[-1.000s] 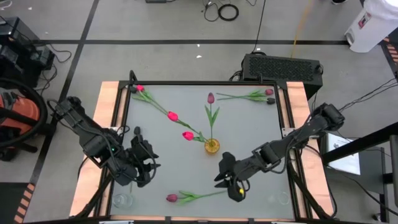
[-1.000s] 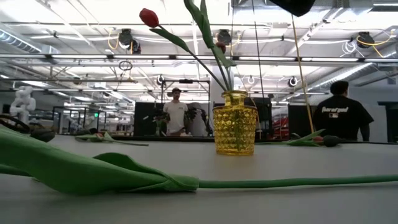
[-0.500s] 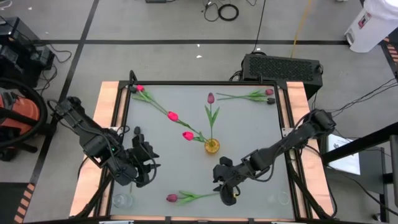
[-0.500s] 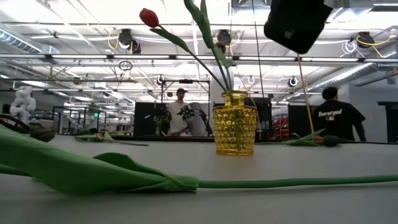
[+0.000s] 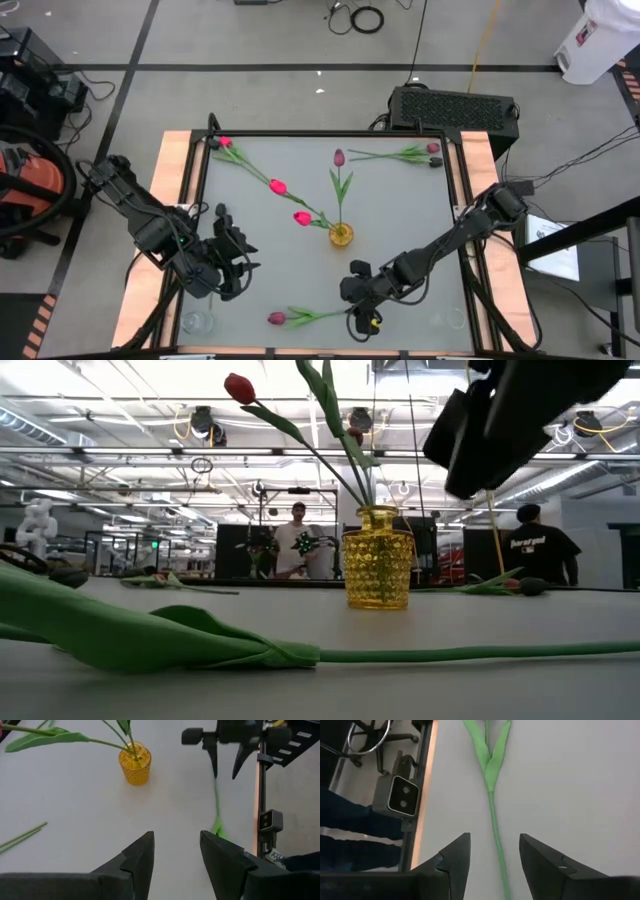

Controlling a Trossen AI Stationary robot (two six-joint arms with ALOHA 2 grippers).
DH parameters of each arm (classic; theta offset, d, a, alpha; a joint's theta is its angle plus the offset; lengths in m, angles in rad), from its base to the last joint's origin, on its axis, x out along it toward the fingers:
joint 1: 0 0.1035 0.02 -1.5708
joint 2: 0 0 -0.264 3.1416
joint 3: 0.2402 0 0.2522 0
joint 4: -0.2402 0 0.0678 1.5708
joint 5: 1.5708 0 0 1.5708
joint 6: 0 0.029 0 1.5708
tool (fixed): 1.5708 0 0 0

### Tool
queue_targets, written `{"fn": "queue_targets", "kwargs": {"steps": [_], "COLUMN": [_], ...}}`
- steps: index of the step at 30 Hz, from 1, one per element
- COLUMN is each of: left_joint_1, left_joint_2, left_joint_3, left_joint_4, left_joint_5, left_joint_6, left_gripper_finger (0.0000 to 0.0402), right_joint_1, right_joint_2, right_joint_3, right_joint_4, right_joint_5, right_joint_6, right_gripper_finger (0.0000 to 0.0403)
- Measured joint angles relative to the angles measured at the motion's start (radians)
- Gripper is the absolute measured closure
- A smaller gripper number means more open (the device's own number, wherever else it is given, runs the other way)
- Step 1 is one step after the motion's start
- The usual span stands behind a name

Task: Sort flowers into vase by color
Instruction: Put the bottom red flower into the yellow vase

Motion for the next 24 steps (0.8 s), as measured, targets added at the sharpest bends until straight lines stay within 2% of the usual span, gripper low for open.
{"fn": "queue_targets", "kwargs": {"steps": [14,24], "left_joint_1": [0.000,0.000], "left_joint_2": [0.000,0.000], "left_joint_3": [0.000,0.000], "left_joint_4": [-0.004,0.019], "left_joint_5": [0.000,0.000], "left_joint_6": [-0.003,-0.004], "left_gripper_finger": [0.0235,0.0235], "right_joint_1": [0.070,0.072], "right_joint_2": [0.096,0.134], "right_joint_3": [0.000,-0.001], "right_joint_4": [-0.007,-0.022], "right_joint_5": [0.004,0.014], "right_joint_6": [-0.003,-0.001], "right_gripper_finger": [0.0241,0.0241]}}
